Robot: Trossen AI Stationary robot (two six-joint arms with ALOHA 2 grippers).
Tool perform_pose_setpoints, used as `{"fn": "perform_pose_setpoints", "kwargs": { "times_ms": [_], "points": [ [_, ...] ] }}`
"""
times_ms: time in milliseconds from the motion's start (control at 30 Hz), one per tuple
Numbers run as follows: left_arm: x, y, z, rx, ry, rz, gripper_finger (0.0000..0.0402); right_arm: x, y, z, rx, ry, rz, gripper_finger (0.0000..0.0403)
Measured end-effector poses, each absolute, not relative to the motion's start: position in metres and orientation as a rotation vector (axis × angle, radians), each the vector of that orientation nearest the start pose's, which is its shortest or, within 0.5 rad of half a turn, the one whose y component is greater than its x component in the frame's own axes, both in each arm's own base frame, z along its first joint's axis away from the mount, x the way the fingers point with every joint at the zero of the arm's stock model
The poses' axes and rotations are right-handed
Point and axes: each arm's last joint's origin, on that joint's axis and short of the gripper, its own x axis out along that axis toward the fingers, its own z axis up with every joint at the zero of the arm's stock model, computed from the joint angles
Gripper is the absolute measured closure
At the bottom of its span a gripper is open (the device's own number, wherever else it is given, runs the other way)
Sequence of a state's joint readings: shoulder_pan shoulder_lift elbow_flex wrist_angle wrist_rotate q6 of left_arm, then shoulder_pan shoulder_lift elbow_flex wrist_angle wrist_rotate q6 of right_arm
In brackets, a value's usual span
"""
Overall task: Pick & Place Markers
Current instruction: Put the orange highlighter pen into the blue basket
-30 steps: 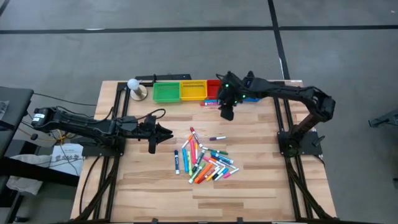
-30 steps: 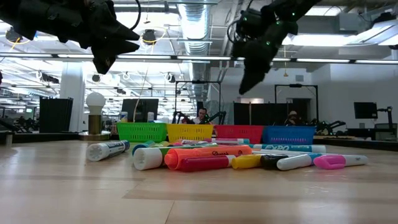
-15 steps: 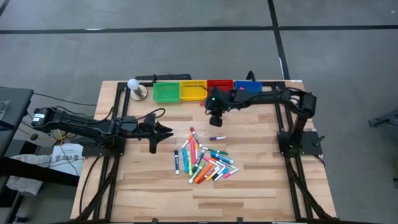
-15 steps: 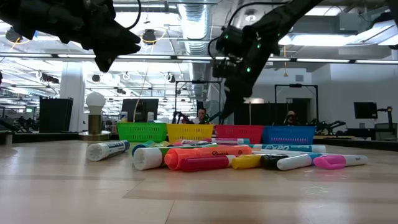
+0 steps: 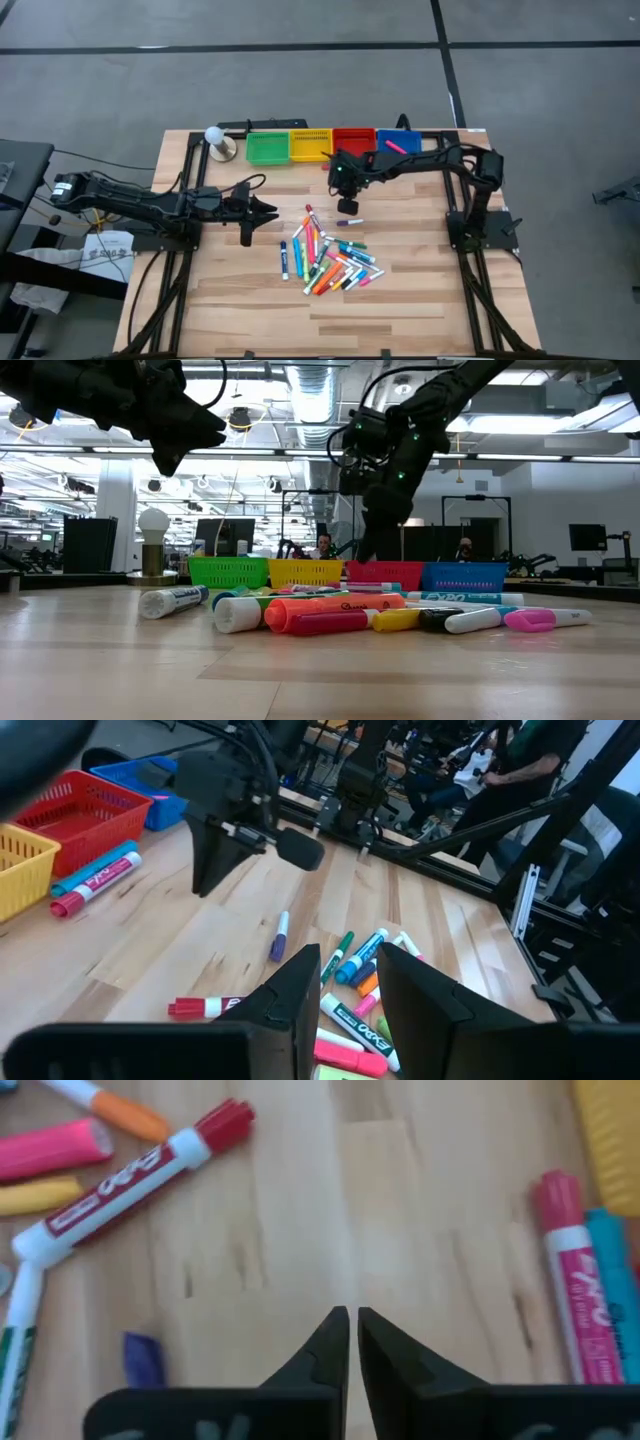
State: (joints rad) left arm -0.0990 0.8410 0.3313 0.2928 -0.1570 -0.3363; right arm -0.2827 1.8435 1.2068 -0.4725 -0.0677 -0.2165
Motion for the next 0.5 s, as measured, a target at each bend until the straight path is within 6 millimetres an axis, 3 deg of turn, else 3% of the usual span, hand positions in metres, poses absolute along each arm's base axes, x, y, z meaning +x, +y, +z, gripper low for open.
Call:
{"fn": "perform_pose_setpoints", "kwargs": {
  "times_ms": [167,500],
  "points": [
    [0.181,-0.013,0.212,-0.308,0.204,0.093,0.0300,0.354,-0.088,0.173,-0.007,1.132,-0.041,0.0372],
    [0.181,-0.013,0.212,-0.308,0.203,0.093,0.0300,0.362,-0.073,0.198,-0.015,1.187,0.018,0.0375]
  ]
}}
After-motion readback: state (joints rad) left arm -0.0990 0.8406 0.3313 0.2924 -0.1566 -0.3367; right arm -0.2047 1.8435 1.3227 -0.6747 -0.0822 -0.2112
